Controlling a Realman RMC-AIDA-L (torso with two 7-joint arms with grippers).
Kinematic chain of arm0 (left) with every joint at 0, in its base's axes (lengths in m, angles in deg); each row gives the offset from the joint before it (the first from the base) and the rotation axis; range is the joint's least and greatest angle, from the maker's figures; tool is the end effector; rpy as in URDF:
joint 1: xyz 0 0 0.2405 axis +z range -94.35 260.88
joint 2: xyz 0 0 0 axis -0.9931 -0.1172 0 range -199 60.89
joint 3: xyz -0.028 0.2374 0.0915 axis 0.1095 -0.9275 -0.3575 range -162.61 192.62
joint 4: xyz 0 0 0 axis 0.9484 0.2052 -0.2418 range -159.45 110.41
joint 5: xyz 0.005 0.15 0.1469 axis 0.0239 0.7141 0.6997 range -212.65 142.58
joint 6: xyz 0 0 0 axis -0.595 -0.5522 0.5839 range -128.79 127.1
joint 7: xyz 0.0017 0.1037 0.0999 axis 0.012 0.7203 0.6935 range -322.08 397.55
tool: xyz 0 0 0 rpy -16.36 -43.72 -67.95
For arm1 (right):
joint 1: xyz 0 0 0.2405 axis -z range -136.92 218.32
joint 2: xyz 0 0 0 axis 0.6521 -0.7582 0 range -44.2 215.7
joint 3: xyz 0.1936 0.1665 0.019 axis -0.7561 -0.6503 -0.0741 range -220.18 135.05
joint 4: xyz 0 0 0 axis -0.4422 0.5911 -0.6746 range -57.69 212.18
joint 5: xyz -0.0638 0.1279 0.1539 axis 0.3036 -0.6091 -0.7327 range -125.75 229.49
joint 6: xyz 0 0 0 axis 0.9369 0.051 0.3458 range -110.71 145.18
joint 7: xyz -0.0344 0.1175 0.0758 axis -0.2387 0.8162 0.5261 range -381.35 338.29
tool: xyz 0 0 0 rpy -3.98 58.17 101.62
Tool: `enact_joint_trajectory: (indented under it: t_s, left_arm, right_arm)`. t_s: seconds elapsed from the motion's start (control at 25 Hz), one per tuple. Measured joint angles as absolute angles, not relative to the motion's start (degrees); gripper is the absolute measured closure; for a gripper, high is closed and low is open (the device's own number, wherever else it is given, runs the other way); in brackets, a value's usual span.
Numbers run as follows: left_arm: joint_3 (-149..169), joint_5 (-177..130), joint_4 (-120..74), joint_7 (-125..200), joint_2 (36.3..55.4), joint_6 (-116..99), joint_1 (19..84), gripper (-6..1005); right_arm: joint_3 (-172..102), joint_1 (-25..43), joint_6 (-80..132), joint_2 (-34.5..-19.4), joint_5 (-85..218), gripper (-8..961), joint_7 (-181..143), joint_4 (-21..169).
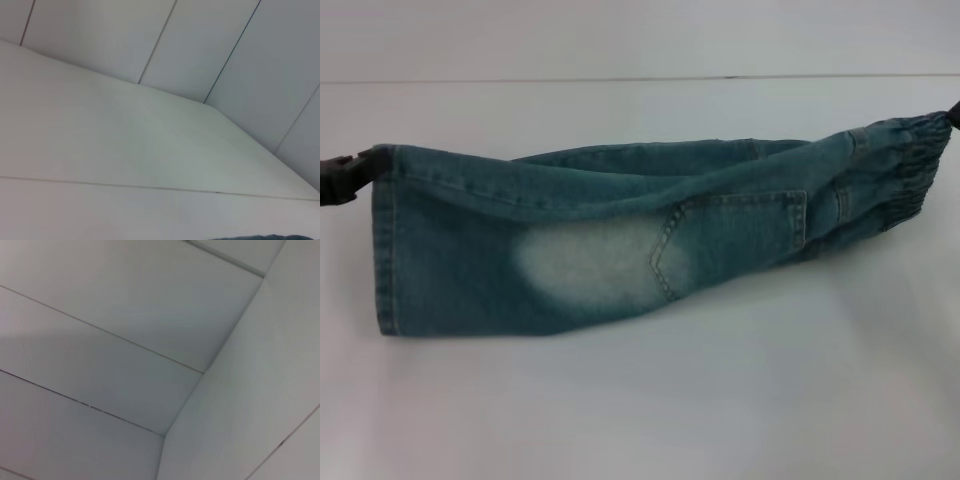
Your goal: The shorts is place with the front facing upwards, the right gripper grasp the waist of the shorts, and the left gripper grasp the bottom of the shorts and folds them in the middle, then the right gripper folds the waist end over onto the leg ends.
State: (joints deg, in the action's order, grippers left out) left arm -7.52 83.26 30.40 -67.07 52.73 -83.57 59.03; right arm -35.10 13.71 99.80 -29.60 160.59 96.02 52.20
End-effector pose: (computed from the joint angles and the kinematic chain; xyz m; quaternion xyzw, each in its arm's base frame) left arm -0.3145 0.3312 0.0825 -0.8027 -0.4287 -0.2790 0.3066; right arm 0.3387 0.3310 0.0676 -0.5847 0.6099 0.4973 0.1973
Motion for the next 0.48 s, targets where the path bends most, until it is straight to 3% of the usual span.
enact_joint_trajectory:
  t_s: [0.48]
  left_arm:
    - [-7.67,83.25,28.0,-66.17,53.3,-76.15,57.09,932]
  right_arm:
    - [-34.79,10.46,92.1,-30.28,158.63,945,94.03,54.54]
